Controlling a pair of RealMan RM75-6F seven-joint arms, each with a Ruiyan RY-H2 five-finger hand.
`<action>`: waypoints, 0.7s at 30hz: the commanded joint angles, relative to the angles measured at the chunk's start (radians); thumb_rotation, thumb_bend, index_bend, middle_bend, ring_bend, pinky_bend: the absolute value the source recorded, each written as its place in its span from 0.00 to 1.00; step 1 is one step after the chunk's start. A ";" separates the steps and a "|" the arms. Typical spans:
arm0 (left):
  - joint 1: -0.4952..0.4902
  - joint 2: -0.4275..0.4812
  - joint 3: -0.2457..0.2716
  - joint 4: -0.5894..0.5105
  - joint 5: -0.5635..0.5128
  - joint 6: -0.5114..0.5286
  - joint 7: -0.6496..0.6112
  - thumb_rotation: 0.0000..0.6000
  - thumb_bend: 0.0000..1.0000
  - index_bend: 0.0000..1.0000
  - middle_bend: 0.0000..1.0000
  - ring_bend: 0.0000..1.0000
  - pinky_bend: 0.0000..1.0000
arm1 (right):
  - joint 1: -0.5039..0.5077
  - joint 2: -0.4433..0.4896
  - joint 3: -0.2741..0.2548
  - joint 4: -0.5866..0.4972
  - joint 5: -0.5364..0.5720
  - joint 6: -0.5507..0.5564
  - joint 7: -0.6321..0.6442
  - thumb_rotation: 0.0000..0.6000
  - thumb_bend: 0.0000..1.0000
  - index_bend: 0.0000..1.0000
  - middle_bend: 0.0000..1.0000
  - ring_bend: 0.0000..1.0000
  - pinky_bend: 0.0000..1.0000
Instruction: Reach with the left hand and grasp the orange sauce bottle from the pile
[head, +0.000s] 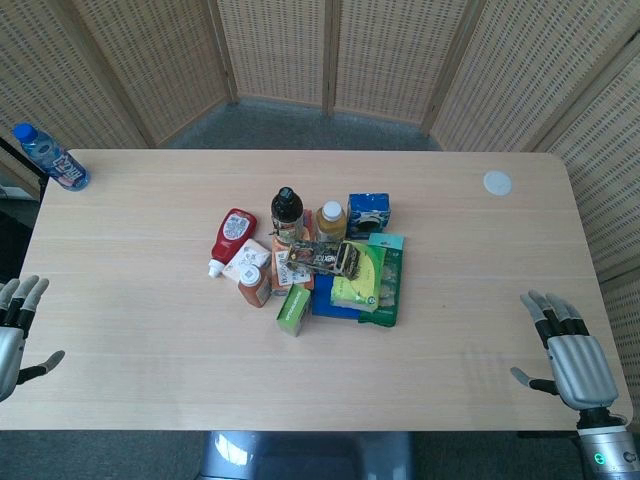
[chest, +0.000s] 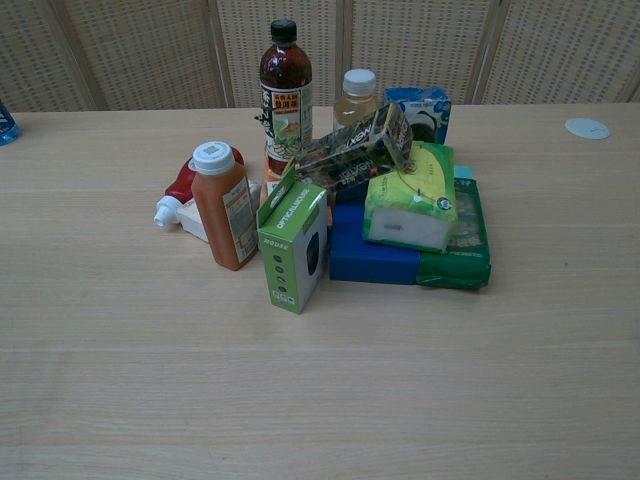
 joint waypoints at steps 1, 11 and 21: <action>0.001 0.000 0.001 0.001 0.000 -0.001 0.001 1.00 0.00 0.00 0.00 0.00 0.00 | 0.000 0.000 0.000 0.000 -0.001 0.001 0.000 0.97 0.00 0.00 0.00 0.00 0.00; -0.050 0.000 -0.001 0.002 0.010 -0.078 0.029 1.00 0.00 0.00 0.00 0.00 0.00 | -0.001 0.003 0.003 -0.006 0.001 0.004 0.007 0.96 0.00 0.00 0.00 0.00 0.00; -0.295 0.106 -0.043 -0.098 0.125 -0.336 0.008 1.00 0.00 0.00 0.00 0.00 0.00 | -0.005 0.001 -0.002 -0.011 -0.009 0.012 -0.008 0.97 0.00 0.00 0.00 0.00 0.00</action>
